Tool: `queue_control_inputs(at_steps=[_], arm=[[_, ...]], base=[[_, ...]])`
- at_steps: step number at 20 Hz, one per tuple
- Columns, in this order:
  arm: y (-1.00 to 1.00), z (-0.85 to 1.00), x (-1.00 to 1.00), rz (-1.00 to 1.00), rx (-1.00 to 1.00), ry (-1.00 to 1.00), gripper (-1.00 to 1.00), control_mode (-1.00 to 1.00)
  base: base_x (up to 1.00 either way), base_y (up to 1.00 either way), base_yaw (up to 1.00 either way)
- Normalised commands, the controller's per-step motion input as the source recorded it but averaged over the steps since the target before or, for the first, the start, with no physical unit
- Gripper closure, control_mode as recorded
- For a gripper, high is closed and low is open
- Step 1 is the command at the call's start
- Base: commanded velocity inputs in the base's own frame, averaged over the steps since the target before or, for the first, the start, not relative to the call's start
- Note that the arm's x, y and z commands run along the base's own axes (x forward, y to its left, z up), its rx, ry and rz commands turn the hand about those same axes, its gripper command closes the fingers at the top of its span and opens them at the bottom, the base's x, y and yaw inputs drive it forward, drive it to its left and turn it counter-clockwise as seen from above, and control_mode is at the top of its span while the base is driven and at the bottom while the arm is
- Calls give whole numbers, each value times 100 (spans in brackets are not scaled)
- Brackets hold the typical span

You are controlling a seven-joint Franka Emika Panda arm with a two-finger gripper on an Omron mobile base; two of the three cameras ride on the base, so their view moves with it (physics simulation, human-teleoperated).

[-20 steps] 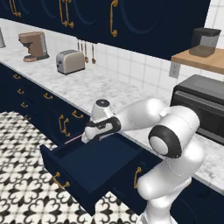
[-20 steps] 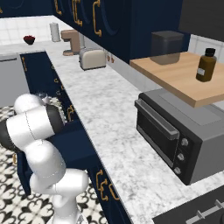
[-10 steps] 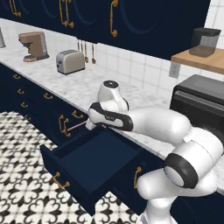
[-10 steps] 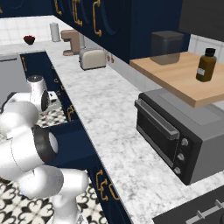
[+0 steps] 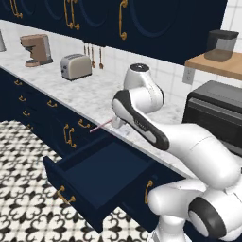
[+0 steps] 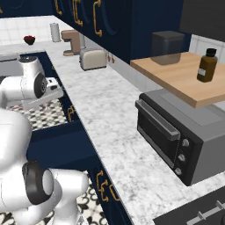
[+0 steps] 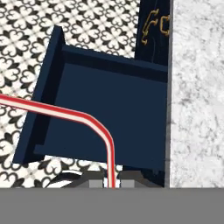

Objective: Take a straw from the drawer in front and place it inside the glass cup on the dining counter.

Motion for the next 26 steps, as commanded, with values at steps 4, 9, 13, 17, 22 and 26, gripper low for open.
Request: queue_control_inputs(at_steps=[4,9,13,17,22,26], arm=[[-84,77,-91,0,-5,1,100,-100],[-81,21,-86,0,-1,0,100,-100],[-69,0,-54,0,0,1,100,-100],[-31,0,-31,-2,0,3,100,100],[0,0,0,0,0,0,100,100],[0,0,0,0,0,0,100,100]], base=[[0,0,0],[0,0,0],[0,0,0],[-23,-4,0],[-100,6,23],[-78,46,70]])
